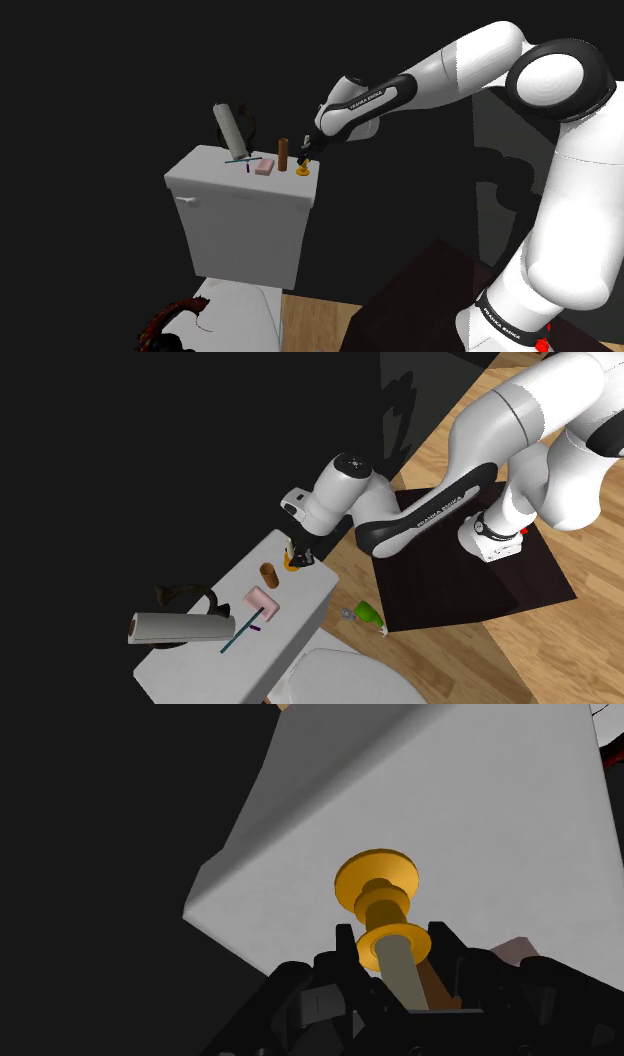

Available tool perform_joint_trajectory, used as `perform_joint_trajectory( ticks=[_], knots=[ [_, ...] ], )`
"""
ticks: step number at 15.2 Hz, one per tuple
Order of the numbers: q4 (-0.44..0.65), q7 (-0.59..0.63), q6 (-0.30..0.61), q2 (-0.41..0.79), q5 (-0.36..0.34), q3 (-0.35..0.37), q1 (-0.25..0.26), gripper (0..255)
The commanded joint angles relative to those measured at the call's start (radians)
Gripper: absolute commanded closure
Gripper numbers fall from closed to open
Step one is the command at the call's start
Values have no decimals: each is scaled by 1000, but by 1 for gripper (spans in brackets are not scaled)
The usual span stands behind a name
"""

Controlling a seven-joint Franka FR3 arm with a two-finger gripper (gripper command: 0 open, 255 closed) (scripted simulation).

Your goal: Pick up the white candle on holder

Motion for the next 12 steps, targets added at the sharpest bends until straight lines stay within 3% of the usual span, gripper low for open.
perform_joint_trajectory(
  ticks=[1,8,12],
  knots=[
    [-1,0,1,0,0,0,0,255],
    [1,-1,1,1,1,0,0,255],
    [16,10,-45,-29,-9,-5,2,255]
  ],
)
